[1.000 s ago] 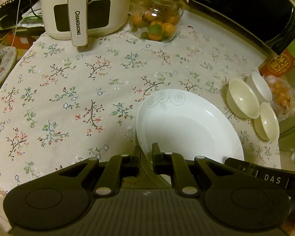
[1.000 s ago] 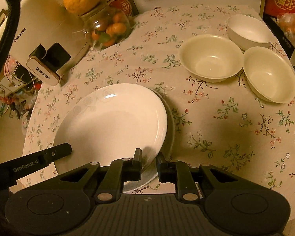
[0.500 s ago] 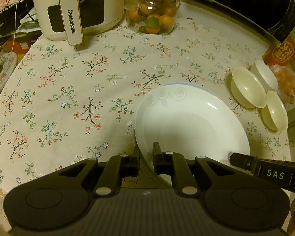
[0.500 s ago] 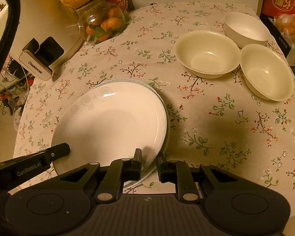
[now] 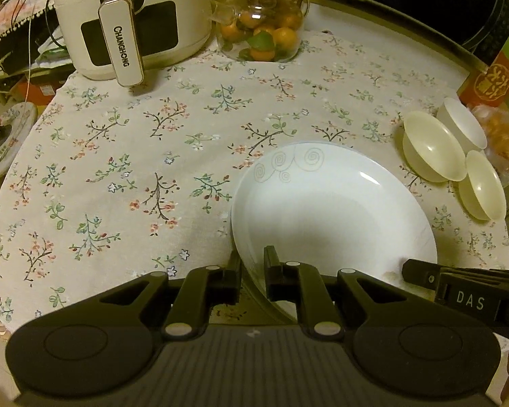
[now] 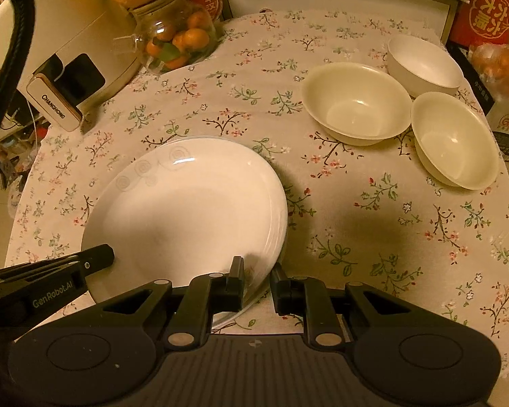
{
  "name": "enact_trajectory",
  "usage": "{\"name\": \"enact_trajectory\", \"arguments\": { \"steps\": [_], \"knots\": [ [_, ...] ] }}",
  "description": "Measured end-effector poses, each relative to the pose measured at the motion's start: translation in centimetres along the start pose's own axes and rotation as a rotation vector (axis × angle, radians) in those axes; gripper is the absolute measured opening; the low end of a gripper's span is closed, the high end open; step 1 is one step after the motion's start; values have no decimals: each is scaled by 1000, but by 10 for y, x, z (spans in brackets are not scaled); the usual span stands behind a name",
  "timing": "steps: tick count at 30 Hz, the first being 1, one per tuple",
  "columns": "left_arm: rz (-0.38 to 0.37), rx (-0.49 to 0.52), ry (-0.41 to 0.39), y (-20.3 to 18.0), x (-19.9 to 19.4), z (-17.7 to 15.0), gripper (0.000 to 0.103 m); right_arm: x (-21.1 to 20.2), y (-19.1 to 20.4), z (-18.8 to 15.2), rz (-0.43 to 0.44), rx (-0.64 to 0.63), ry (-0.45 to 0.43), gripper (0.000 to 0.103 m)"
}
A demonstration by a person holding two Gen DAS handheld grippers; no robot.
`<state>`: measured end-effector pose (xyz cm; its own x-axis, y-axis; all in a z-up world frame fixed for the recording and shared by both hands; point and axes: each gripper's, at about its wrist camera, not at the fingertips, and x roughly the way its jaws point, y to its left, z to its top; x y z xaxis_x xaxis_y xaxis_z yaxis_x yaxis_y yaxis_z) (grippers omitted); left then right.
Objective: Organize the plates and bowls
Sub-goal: 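Lower the white plate onto the blue-patterned plate with both grippers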
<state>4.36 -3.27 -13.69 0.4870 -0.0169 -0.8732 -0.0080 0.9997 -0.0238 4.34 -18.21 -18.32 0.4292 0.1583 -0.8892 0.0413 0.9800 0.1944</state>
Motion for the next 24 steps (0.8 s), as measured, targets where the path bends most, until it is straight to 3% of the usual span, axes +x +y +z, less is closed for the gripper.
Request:
{"name": "enact_trajectory", "arguments": {
  "steps": [24],
  "knots": [
    [99,60,3,-14,4,-5,11,2,4,-2,-92,-82,-14,14]
  ]
}}
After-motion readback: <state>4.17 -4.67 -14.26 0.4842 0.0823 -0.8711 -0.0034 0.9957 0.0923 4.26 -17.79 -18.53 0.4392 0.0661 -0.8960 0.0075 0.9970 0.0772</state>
